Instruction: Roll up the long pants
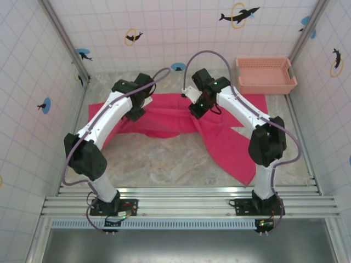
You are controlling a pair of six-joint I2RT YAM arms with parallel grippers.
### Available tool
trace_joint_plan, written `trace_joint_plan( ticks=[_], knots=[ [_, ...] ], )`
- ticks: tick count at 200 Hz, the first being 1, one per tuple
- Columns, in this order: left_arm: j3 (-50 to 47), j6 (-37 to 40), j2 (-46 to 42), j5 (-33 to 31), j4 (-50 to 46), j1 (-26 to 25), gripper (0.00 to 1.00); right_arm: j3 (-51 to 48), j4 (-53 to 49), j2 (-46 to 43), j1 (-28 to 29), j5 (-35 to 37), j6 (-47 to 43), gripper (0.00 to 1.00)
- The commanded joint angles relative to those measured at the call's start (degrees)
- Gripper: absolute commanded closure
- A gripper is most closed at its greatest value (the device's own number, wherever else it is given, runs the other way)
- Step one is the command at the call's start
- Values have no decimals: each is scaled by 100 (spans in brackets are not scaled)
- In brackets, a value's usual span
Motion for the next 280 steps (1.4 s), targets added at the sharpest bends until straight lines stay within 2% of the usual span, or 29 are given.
trace_joint_plan(
  ticks=[1,40,55,63,98,119,123,143,154,164,180,187,191,217,245,264,280],
  knots=[
    [415,857,612,-467,38,409,100,468,-403,521,-382,191,-94,100],
    [827,1768,1772,192,947,697,100,1605,-388,1722,-579,438,-259,100],
    [1331,1811,2395,10,1186,781,100,2176,-417,2337,-602,529,-362,100],
    [1756,1833,2751,92,1136,822,100,2509,-430,2630,-607,632,-358,100],
    [3671,1827,4233,-333,749,861,100,3807,-335,3569,-647,832,-123,100],
    [3697,1928,4356,-192,1069,859,97,3920,-8,3675,-648,920,25,100],
    [3653,1946,4360,-187,1149,859,96,3919,45,3689,-650,939,50,96],
    [3568,1982,4495,-245,1387,864,86,3920,320,3803,-646,1185,138,61],
    [3568,1968,4596,-382,1433,863,66,3937,433,3855,-641,1482,218,48],
    [3584,1926,4669,-461,1416,857,48,3939,481,3814,-644,1585,208,44],
    [3540,1731,4616,-534,1397,859,13,3806,484,3448,-642,1829,155,37],
    [3523,1662,4558,-461,1339,859,9,3624,464,3199,-647,1828,115,36],
    [3527,1612,4508,-412,1307,859,4,3544,429,3040,-643,1907,122,35],
    [3498,1068,4120,-407,1067,851,3,2415,128,1731,-618,1890,222,33],
    [3456,437,3790,-607,740,818,3,500,3,12,-410,1546,364,30],
    [3277,207,3562,-740,626,727,3,-742,-325,-785,-212,1198,745,30],
    [3107,69,3274,-947,543,612,3,-2076,-188,-1488,41,1103,1122,31]
  ],
)
